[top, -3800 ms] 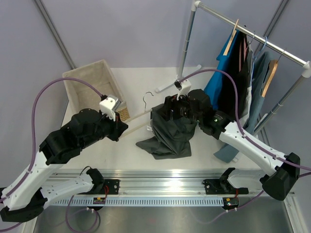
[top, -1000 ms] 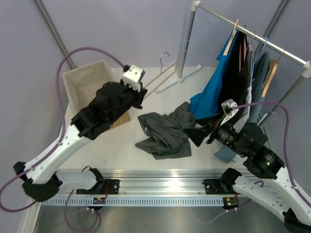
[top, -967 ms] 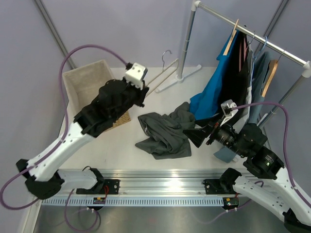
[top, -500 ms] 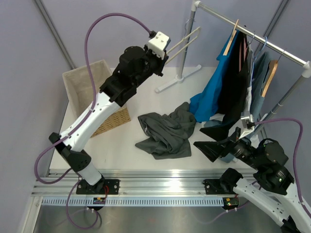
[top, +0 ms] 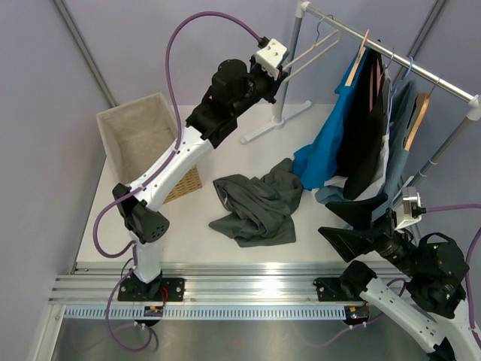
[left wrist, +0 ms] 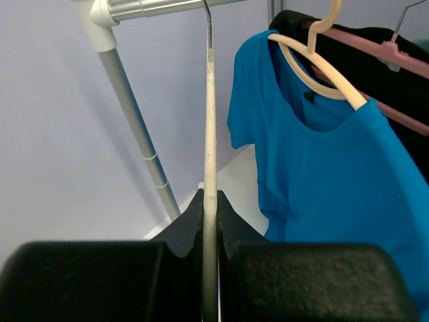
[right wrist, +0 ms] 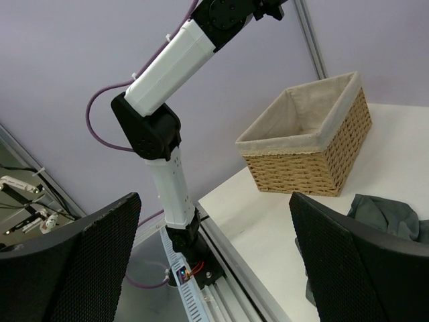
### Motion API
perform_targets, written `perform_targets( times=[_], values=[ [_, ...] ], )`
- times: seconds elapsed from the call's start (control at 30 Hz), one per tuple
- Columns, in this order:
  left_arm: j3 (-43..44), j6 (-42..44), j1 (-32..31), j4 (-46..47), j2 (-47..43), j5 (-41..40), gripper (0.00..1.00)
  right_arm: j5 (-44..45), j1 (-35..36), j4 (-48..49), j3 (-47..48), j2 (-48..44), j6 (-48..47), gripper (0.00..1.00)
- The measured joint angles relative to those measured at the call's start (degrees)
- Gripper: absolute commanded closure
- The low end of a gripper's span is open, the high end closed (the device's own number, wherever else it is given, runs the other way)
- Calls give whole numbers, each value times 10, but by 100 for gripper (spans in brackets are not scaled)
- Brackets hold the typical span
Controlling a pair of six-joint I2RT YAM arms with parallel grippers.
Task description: Remove the t-shirt from the hanger
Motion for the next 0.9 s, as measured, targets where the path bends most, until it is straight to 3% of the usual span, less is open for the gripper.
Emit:
perform_targets(
  times=[0.9],
  values=[
    [52, -43, 35, 142, 124, 41, 100, -8, 0, 2, -10, 26, 5, 1]
  ],
)
